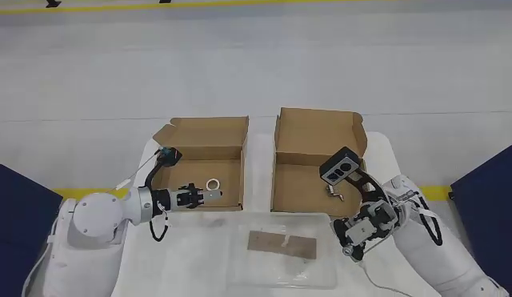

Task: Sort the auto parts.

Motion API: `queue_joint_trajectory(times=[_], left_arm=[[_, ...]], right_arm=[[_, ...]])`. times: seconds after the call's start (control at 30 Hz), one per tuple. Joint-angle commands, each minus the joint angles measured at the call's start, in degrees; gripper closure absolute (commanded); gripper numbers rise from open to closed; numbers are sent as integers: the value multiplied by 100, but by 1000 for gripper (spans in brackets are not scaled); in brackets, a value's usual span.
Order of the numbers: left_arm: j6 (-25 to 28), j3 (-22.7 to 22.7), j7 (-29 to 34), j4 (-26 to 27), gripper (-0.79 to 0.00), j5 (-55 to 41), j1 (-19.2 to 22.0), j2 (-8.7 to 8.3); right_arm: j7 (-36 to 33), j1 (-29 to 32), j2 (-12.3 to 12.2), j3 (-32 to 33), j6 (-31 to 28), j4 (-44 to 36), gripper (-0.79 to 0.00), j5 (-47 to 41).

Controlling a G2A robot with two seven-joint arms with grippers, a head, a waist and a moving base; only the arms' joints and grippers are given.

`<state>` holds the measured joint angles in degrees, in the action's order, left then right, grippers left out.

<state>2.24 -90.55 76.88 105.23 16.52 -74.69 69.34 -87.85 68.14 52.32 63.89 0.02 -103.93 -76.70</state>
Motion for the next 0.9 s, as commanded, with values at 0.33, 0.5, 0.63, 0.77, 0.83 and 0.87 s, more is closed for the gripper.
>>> queue_joint_trajectory(times=[0.33, 0.5, 0.63, 0.77, 0.83, 0.87], left_arm=[[0, 0, 0, 0, -785, 0, 0, 0], [0, 0, 0, 0, -785, 0, 0, 0], [0, 0, 0, 0, -785, 0, 0, 0], [0, 0, 0, 0, -785, 0, 0, 0], [0, 0, 0, 0, -785, 0, 0, 0], [0, 0, 0, 0, -785, 0, 0, 0]], right_arm=[[300, 116, 230, -384, 852, -50, 0, -1422], [436, 129, 290, -406, 898, -1, 0, -1581], [436, 129, 290, -406, 898, -1, 0, -1581], [665, 152, 302, -381, 892, -127, 0, -1465], [795, 184, 317, -348, 879, -174, 0, -1402], [907, 186, 321, -317, 847, -181, 0, -1291]])
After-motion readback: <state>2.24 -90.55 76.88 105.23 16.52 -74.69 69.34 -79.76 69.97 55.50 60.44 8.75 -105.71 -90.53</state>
